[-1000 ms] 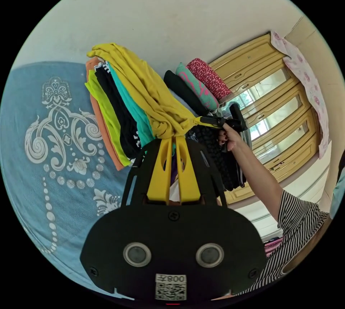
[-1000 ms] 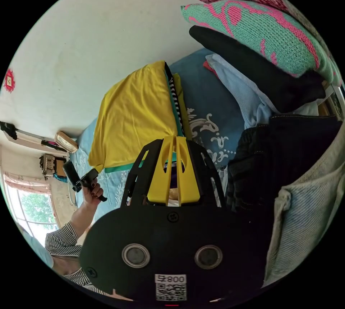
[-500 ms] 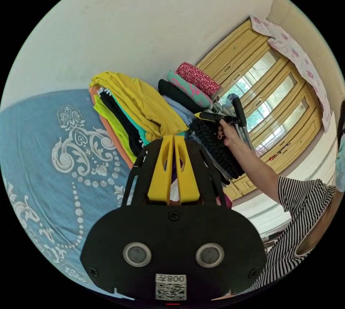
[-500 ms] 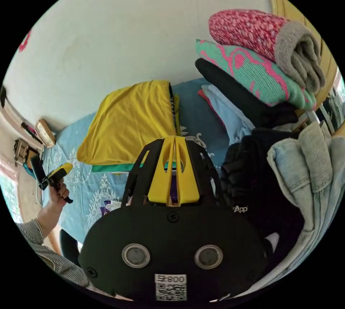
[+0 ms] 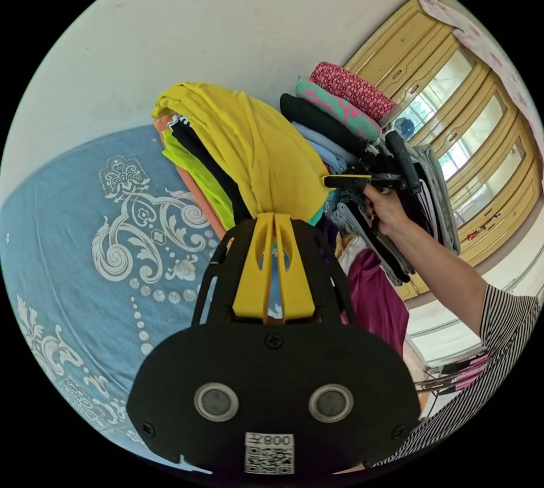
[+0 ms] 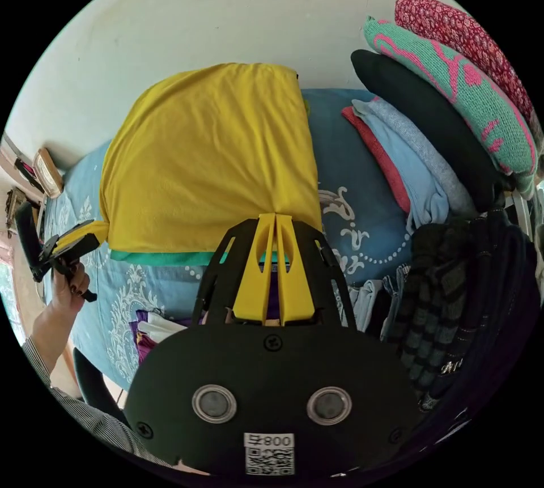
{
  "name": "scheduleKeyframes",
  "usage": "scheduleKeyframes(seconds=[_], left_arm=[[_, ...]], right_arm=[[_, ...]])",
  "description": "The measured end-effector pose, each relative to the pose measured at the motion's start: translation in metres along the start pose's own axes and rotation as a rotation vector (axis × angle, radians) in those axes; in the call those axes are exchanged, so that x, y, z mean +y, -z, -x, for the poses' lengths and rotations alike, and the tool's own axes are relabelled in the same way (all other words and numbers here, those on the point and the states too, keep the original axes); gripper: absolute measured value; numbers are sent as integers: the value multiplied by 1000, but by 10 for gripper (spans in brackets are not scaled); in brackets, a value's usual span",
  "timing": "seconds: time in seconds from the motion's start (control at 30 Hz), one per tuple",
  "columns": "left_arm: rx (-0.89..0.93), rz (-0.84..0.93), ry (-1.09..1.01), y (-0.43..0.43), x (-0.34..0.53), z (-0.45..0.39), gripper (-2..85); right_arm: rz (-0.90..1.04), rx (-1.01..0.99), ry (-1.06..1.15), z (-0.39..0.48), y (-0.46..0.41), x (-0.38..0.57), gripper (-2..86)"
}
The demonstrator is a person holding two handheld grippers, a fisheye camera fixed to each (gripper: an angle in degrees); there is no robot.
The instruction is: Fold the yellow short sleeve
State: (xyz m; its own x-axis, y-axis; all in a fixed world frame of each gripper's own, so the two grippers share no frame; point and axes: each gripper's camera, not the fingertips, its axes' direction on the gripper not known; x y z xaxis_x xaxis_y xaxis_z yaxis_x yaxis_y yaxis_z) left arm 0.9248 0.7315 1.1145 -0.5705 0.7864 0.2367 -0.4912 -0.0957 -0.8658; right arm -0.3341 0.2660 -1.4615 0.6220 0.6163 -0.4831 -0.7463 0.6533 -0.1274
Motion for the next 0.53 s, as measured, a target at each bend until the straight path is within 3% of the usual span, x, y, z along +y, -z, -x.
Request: scheduleKeyframes(seconds=[0.13,0.27,0.37,0.53], left_arm=[[118,-51,27,32,19,-11,2],[199,-21,-21,63,83,-34,3],[94,121,-37,79,156,-67,4],[-237,393,-75,85,256,-137,3]], right_arm=[[-85,-81,-66,-9,28,25,0],[-214,-142,47,8,91,94,1],[-229,-183,133,34,120,171,1],[-158,-161,138,75,129,290,6]])
